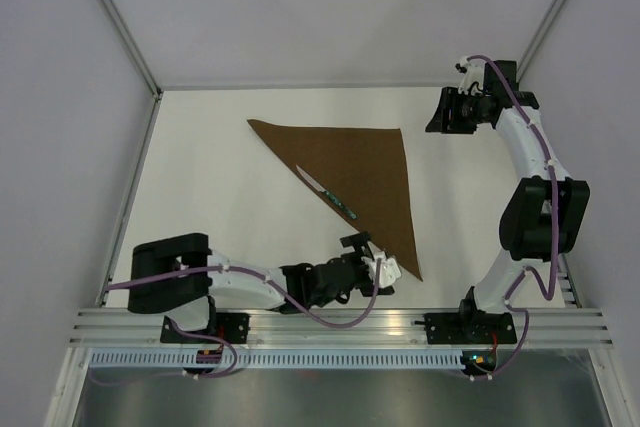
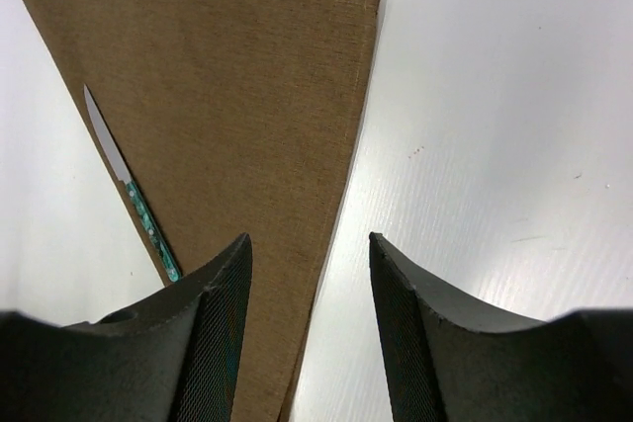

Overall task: Fold the napkin, place the utensils inside, and roll it up
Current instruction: Fold the napkin

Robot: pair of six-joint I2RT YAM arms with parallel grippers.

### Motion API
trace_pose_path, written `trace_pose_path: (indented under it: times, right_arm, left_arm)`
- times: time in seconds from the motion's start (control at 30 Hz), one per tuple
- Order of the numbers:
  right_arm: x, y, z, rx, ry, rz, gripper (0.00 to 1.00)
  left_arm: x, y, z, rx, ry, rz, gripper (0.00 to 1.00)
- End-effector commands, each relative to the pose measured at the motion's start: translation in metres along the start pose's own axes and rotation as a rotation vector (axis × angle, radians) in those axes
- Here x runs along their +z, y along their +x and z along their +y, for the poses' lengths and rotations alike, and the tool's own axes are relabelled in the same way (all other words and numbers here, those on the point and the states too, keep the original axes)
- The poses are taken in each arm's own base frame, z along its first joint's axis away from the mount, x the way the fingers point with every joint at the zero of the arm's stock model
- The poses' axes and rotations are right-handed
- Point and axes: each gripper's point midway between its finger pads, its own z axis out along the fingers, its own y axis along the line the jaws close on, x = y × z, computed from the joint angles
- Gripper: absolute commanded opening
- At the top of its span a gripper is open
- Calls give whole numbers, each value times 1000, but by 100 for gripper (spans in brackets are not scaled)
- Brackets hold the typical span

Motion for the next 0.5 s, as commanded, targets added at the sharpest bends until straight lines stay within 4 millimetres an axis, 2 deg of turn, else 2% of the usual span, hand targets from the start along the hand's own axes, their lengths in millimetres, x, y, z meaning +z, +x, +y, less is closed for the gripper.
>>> trace_pose_path:
  times: [0.0, 0.03, 0.1, 0.13, 0.2, 0.27, 0.33, 0.37, 0.47]
  right_arm:
    - [-14, -16, 12, -24, -26, -72, 56]
    - [-15, -17, 11, -23, -22, -74, 56]
    - [-16, -18, 12, -25, -24, -80, 56]
    - [-17, -17, 12, -26, -24, -81, 56]
    - [-17, -17, 11, -27, -21, -83, 56]
    - [-17, -16, 9, -27, -18, -85, 56]
    - [-17, -15, 8, -23, -16, -85, 55]
    - [-18, -15, 6, -19, -13, -85, 55]
    - [-17, -14, 3, -16, -10, -86, 55]
  left_arm:
    - [9, -37, 3, 90, -88, -165, 97]
    - [14, -28, -15, 143, -59, -154, 96]
    - [20, -32, -24, 196, -73, -166, 94]
    - [25, -20, -39, 234, -55, -145, 94]
    - [32, -20, -48, 253, -51, -159, 93]
    - [39, -8, -61, 274, -18, -135, 91]
    - [42, -8, -71, 284, 3, -145, 90]
    - [46, 0, -77, 304, 15, -130, 88]
    - [53, 4, -87, 336, 33, -126, 84]
